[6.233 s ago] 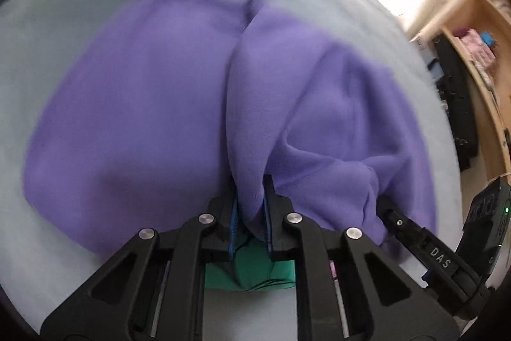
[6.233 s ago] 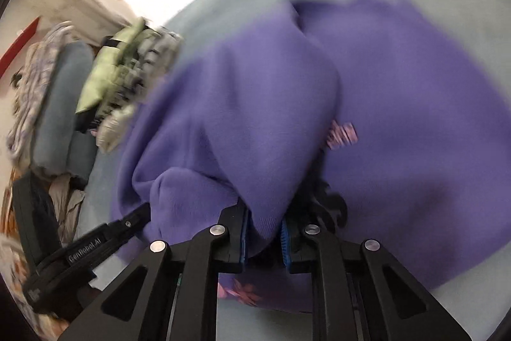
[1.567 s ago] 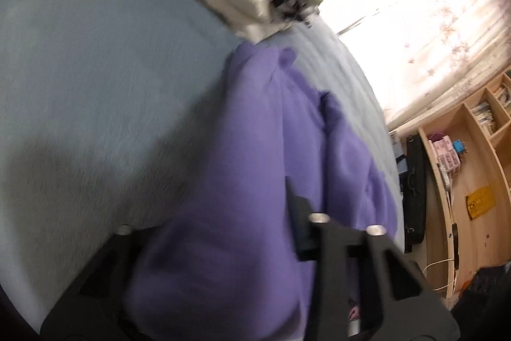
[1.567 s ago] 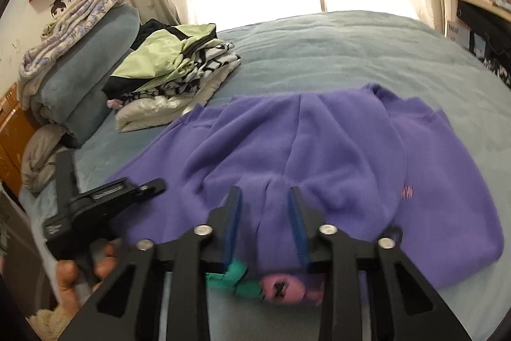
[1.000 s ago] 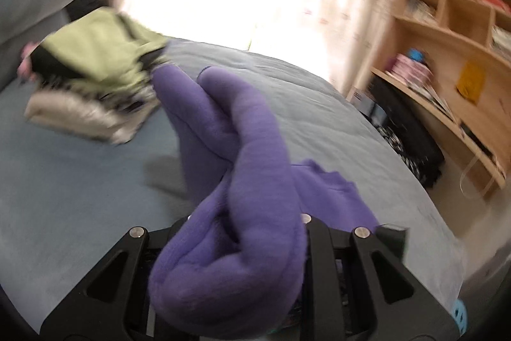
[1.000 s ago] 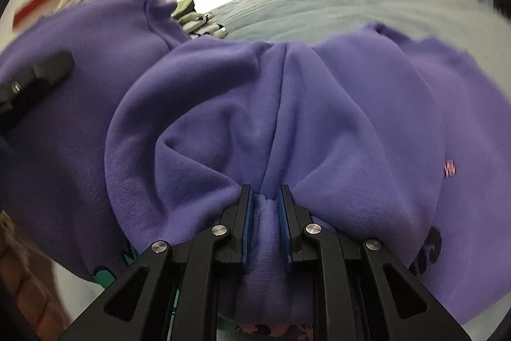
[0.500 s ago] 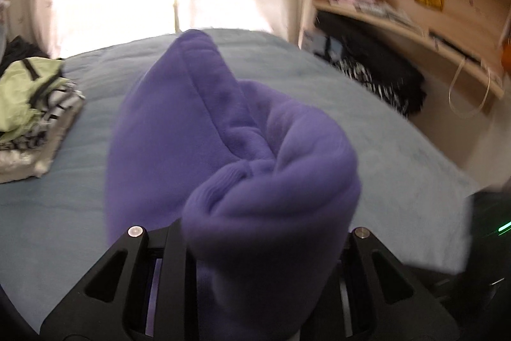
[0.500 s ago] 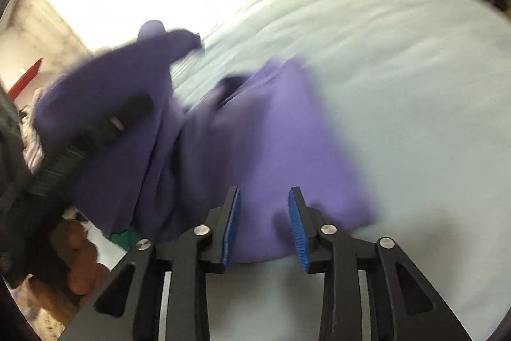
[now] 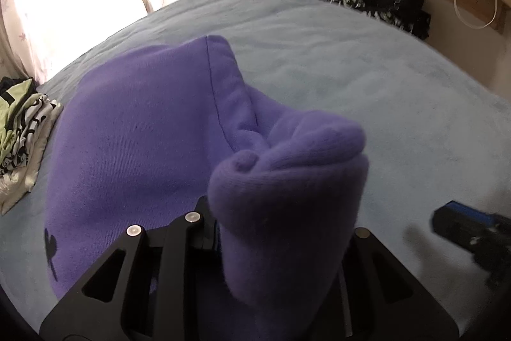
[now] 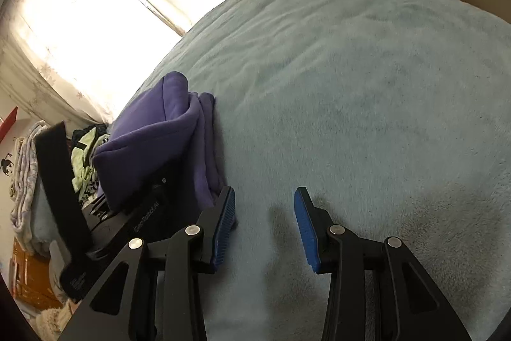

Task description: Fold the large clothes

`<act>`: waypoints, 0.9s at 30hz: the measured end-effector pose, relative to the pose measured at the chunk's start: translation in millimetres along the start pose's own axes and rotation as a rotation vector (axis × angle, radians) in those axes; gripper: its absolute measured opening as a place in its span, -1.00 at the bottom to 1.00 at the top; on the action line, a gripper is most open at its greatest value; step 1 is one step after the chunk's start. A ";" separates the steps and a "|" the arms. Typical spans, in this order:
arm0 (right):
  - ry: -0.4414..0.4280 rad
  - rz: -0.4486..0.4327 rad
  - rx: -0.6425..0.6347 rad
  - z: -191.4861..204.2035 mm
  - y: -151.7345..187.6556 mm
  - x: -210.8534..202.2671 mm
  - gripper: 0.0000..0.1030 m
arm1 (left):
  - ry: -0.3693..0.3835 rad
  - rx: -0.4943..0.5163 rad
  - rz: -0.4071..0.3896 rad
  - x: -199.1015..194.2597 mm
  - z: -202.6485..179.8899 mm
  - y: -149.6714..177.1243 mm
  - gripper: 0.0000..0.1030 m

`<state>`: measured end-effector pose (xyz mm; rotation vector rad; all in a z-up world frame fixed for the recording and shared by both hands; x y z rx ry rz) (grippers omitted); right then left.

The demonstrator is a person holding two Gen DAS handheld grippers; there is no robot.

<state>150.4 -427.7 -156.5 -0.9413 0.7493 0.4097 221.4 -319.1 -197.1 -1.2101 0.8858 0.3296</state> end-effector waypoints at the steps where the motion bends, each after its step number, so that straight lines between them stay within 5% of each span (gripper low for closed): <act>1: -0.002 0.002 0.005 -7.2 0.0 -0.1 -0.24 | -0.011 0.020 -0.005 3.6 -0.8 2.7 -0.62; 6: 0.005 -0.006 -0.027 -25.4 8.2 -20.6 -0.22 | -0.003 0.065 -0.028 -3.1 -7.2 7.2 -0.47; 10: -0.013 -0.006 -0.032 -18.6 4.5 -22.4 -0.21 | 0.116 -0.004 -0.021 -16.9 -2.3 -5.2 0.14; 13: -0.010 -0.032 -0.046 -14.7 3.4 -34.1 -0.09 | 0.210 -0.050 -0.018 -29.0 6.5 -15.5 0.41; 15: -0.013 -0.044 -0.045 -12.8 4.4 -44.4 0.10 | 0.274 -0.085 -0.003 -38.2 9.8 -17.5 0.43; 21: -0.033 -0.065 -0.078 3.9 2.5 -61.0 0.11 | 0.380 -0.192 -0.018 -84.6 33.8 -15.7 0.43; 27: -0.094 -0.073 -0.168 39.4 -17.9 -76.0 0.11 | 0.276 -0.252 -0.069 -136.2 97.7 -13.3 0.43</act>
Point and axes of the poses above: each gripper's, at about its wrist camera, not at the fingertips, and x roughly the way its jaws point, z to its left, y to its underside, the point moved 6 cm from there along x, roughly the way its jaws point, and after that the axes turned 6 degrees about -x, right-handed, at the moved point
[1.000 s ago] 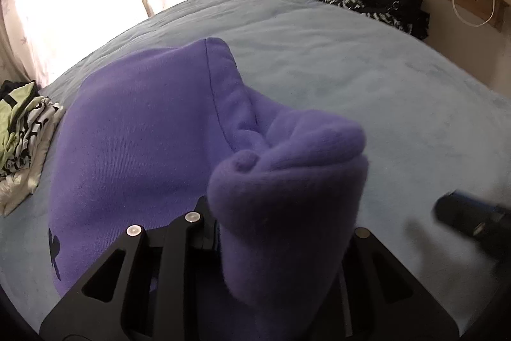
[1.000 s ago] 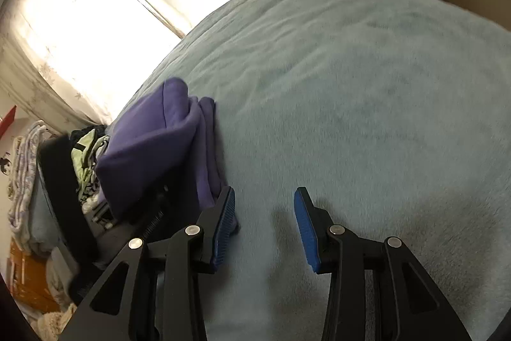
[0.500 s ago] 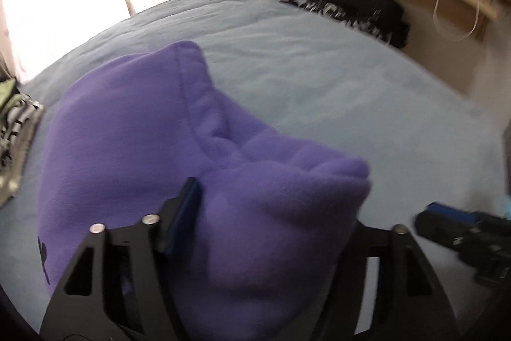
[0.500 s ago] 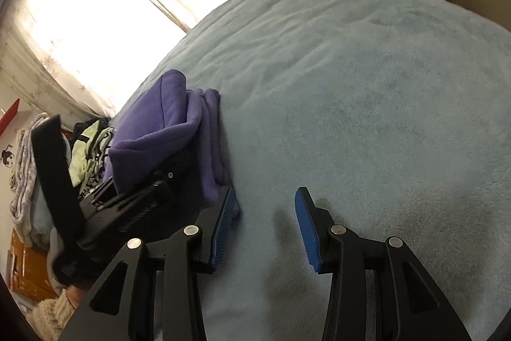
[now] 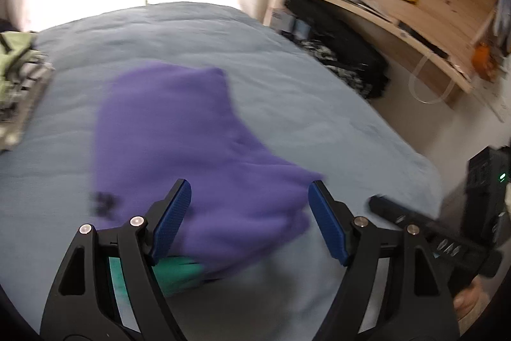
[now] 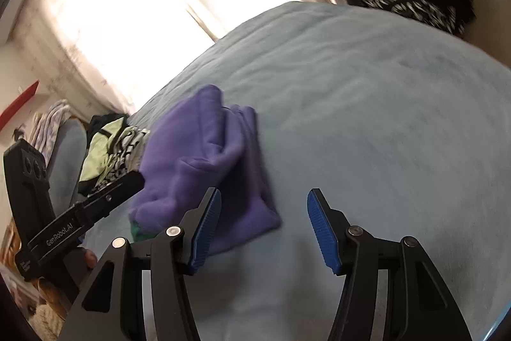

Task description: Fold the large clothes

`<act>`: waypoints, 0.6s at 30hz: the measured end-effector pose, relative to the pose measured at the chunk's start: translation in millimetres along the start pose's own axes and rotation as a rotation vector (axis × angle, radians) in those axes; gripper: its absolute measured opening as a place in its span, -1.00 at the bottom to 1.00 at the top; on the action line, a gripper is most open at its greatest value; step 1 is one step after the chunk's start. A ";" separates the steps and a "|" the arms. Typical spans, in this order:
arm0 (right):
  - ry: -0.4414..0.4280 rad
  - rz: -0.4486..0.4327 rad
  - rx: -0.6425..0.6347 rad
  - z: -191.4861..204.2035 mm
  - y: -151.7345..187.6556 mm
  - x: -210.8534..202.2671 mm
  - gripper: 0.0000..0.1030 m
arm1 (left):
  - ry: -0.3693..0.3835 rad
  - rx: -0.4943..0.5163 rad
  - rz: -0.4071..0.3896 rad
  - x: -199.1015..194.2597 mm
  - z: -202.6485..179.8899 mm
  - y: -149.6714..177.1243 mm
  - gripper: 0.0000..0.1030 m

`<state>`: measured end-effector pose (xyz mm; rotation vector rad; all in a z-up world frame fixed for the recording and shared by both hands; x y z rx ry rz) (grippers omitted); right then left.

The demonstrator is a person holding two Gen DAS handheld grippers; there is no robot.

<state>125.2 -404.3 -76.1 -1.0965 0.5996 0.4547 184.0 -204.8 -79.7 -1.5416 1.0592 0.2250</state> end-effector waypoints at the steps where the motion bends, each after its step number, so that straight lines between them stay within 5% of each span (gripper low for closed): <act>1: -0.029 0.014 -0.016 8.5 -7.1 3.5 0.11 | -0.026 -0.002 -0.010 -7.8 11.0 -3.2 0.43; 5: -0.102 0.062 -0.083 39.6 -35.1 21.8 0.11 | -0.148 -0.033 -0.011 -20.5 62.9 -11.6 0.43; 8: -0.107 0.103 -0.149 62.1 -56.0 46.8 0.11 | -0.152 -0.089 0.035 -17.6 97.3 -12.8 0.38; 12: -0.137 0.229 -0.131 69.5 -65.4 95.1 0.11 | -0.125 -0.154 0.107 13.8 128.0 -9.2 0.07; 18: -0.206 0.425 -0.061 56.9 -46.2 162.9 0.11 | -0.005 -0.207 0.126 40.3 139.2 -7.5 0.08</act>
Point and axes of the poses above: each gripper's, at about its wrist camera, not at the fingertips, and x roughly the way its jaws point, z to its left, y to its underside, the point moved 6 cm from there along x, roughly the way its jaws point, and after that the axes turned 6 degrees about -x, right-handed, at the moved point
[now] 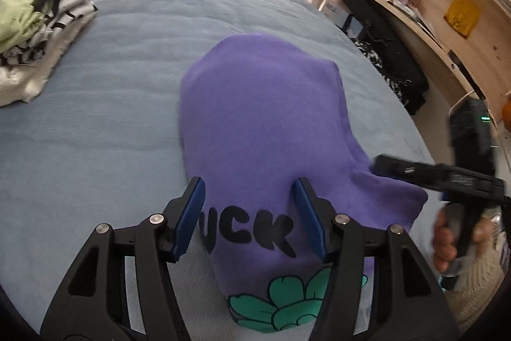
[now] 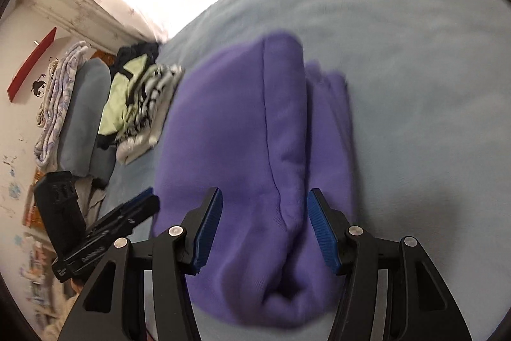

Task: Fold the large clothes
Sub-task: 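Pinch the folded hoodie edge with both tools and smooth it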

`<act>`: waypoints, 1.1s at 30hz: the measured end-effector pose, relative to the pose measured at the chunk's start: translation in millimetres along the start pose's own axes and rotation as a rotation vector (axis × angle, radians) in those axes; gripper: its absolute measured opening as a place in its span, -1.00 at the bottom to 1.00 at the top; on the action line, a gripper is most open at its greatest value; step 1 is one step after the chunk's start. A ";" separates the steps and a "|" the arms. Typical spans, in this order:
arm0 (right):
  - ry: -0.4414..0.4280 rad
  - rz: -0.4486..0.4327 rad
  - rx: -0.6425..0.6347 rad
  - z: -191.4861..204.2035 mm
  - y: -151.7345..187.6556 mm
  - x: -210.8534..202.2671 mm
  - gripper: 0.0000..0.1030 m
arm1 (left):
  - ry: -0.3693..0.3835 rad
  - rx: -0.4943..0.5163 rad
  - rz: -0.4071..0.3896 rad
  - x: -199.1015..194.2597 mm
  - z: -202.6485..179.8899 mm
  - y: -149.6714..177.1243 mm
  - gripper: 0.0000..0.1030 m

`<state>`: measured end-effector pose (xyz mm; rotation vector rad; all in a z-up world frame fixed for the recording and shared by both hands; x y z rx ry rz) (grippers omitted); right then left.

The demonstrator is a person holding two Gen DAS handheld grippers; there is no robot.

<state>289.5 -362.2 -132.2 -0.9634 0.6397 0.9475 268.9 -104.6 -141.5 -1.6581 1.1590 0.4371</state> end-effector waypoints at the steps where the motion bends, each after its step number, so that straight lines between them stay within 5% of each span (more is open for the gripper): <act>1: 0.003 0.018 0.020 -7.2 0.3 8.6 0.11 | 0.018 -0.002 0.010 3.9 0.6 -0.1 0.08; 5: -0.097 0.025 0.072 -20.4 -1.6 26.1 0.08 | 0.074 -0.017 0.037 22.1 2.6 -3.2 0.18; 10: -0.123 -0.028 0.037 -23.3 -2.4 25.6 -0.53 | 0.072 -0.027 0.038 39.6 6.1 -8.4 0.31; 13: -0.128 -0.109 0.022 -25.4 3.0 7.5 -0.71 | 0.047 -0.016 0.036 41.6 0.8 -10.2 0.31; 17: -0.167 -0.274 0.035 -33.9 20.7 -55.0 -0.76 | -0.020 0.047 0.034 38.0 -18.4 -7.1 0.25; 19: -0.098 -0.298 0.022 -39.5 32.5 -69.6 -0.78 | -0.078 0.135 0.017 37.0 -38.1 -3.1 0.25; 25: 0.051 -0.241 0.063 -76.8 54.4 -49.6 -0.79 | -0.232 0.299 -0.050 46.8 -76.0 12.6 0.26; 33: 0.078 -0.235 0.085 -91.1 52.6 -41.6 -0.79 | -0.243 0.323 -0.127 49.6 -83.9 20.9 0.26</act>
Point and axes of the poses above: each gripper's, at about its wrist camera, not at the fingertips, and x roughly the way its jaws point, z to its left, y to its underside, the point moved 6 cm from there along x, roughly the way its jaws point, and after that the axes turned 6 degrees about -x, right-handed, at the moved point
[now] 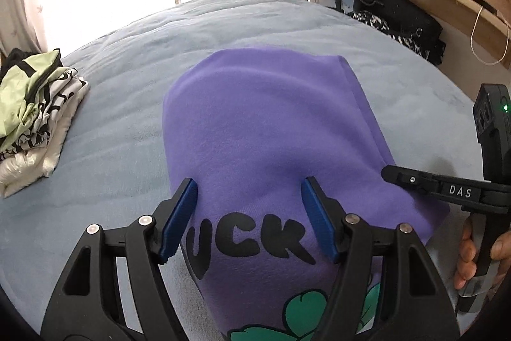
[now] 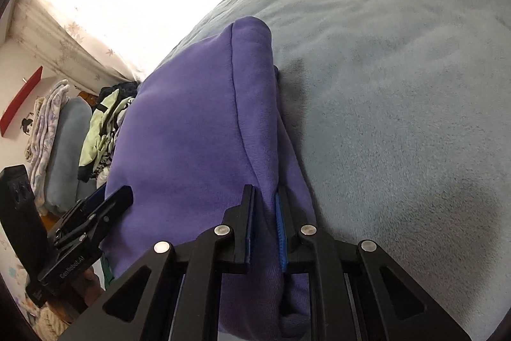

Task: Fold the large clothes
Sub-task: 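Pinch the folded hoodie edge with both tools and smooth it, then slide both open tools under the folded hoodie ends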

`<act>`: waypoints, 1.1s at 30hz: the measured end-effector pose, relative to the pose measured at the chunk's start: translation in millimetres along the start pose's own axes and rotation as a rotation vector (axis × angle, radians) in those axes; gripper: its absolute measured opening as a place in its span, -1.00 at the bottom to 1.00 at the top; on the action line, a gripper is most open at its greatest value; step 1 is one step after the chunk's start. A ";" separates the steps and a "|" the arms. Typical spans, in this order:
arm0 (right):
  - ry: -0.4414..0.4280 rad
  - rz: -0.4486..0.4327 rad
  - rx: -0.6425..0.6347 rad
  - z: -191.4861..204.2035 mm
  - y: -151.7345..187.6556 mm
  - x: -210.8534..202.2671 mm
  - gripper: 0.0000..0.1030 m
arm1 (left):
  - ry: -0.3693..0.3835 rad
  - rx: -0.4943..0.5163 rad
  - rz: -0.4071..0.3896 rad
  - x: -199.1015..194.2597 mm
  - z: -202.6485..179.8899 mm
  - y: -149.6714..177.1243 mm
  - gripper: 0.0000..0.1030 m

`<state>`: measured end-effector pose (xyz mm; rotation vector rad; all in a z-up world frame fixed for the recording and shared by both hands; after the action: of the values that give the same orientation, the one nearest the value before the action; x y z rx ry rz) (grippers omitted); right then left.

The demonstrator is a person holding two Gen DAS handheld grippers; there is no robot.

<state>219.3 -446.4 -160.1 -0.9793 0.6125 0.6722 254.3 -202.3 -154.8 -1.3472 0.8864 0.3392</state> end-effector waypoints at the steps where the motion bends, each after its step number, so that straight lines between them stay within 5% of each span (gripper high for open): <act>1: 0.004 0.003 0.000 2.7 0.1 -0.6 -0.78 | 0.002 -0.005 0.000 -1.4 0.7 0.1 0.26; 6: 0.033 0.016 -0.028 38.5 1.2 13.1 -0.78 | -0.005 -0.046 0.019 -9.0 10.5 -0.2 0.30; 14: 0.074 0.022 -0.108 81.0 -10.9 -23.8 -0.66 | 0.022 -0.053 0.099 -33.6 10.8 -2.4 0.30; 20: 0.097 -0.029 -0.176 114.2 -18.0 -73.7 -0.06 | 0.067 -0.158 0.098 -71.2 22.4 -2.1 0.30; 25: 0.093 -0.049 -0.221 136.2 -12.4 -107.7 0.69 | 0.074 -0.216 0.097 -100.1 41.2 10.9 0.30; 33: 0.084 -0.002 -0.274 153.4 1.4 -131.0 0.89 | 0.114 -0.338 0.132 -123.6 74.0 40.3 0.53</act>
<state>158.8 -339.7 0.0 -1.2675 0.6026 0.7289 173.7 -90.5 -96.5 -1.6352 1.0489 0.5364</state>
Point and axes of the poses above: each gripper's, at about its wrist camera, not at the fingertips, and x roughly the way its jaws point, z to its left, y to its underside, the point moved 6 cm from there along x, roughly the way its jaws point, and after that the axes turned 6 degrees about -x, right-handed, at the moved point
